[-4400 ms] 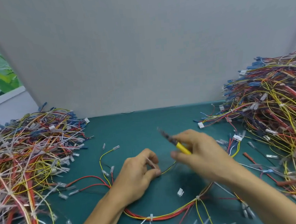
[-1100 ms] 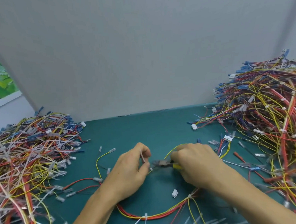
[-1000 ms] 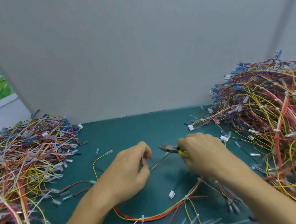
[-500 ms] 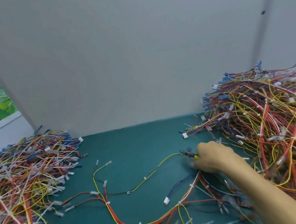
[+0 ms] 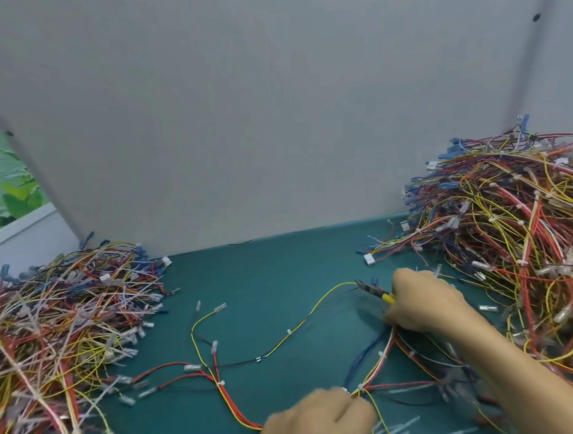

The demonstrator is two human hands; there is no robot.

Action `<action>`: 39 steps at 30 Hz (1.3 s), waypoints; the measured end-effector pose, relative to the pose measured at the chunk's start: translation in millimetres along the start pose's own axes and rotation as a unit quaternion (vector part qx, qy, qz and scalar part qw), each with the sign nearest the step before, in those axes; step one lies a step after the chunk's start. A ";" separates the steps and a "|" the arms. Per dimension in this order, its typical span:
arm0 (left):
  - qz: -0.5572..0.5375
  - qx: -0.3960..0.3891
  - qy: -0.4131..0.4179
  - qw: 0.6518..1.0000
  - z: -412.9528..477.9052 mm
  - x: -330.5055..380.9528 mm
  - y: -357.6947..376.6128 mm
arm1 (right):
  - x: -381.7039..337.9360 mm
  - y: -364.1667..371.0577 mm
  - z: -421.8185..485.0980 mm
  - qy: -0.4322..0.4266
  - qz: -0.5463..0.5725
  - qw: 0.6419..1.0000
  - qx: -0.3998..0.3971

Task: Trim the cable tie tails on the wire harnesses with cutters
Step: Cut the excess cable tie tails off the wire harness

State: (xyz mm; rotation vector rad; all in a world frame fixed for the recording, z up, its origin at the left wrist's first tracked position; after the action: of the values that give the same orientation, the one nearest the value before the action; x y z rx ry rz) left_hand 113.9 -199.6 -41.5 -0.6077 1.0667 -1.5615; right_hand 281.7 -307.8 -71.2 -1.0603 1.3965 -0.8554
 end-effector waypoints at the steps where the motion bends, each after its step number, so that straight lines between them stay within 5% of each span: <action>1: -0.035 -0.012 -0.015 0.999 -14.7 -19.7 -6.7 | 1.2 -2.2 0.1 0.010 0.018 1.000 0.007; 5: -0.015 -0.137 -0.031 0.990 -7.9 -39.4 24.5 | 7.3 -14.0 7.0 0.031 0.205 0.977 0.044; 8: -0.014 -0.180 -0.031 0.983 -14.5 -42.0 40.6 | 3.3 -9.3 7.7 0.043 0.477 0.878 -0.012; 11: 0.004 -0.117 -0.043 0.992 -14.9 -51.4 32.5 | -2.0 2.4 4.1 0.094 0.627 0.767 -0.097; 16: -0.063 0.052 -0.116 0.990 -1.0 -94.0 -11.8 | -18.9 -7.4 -0.4 0.083 0.739 0.655 -0.133; 20: -0.117 0.017 -0.266 0.957 -1.9 -128.1 -27.1 | -37.2 -29.6 -6.5 0.069 0.807 0.572 -0.130; 22: -0.291 -0.065 -0.361 0.884 -8.0 -130.2 -7.8 | -47.0 -42.7 -9.9 0.071 0.821 0.554 -0.121; 23: -0.435 -0.099 -0.408 0.797 -10.9 -122.9 7.1 | -51.5 -49.3 -11.7 0.074 0.825 0.549 -0.113; 26: -0.770 -0.122 -0.472 0.412 -5.6 -84.4 39.9 | -62.1 -64.4 -17.3 0.078 0.838 0.531 -0.097; 28: -0.818 -0.053 -0.494 0.291 0.0 -85.8 49.0 | -64.1 -66.2 -18.3 0.075 0.845 0.521 -0.089; 31: -0.840 0.066 -0.483 0.239 8.5 -111.7 51.4 | -53.1 -60.3 -15.1 0.071 0.844 0.529 -0.058; 39: -0.837 0.176 -0.464 0.229 12.6 -167.7 58.3 | -9.3 -32.1 -2.7 0.099 0.786 0.611 0.003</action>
State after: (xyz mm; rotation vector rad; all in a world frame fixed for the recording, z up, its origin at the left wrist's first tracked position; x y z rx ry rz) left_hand 198.6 -44.2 -60.7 -2.2849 -1.7040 -2.0110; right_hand 282.7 -309.9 -37.7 0.5363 1.8075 0.4043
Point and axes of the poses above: each hand's wrist, its own z-axis towards the middle knuckle, its own y-axis out of the palm, x = y × z, the point moved 9 cm from there along z, towards the middle knuckle, and after that the axes turned 5 degrees about z, right-handed, at the moved point
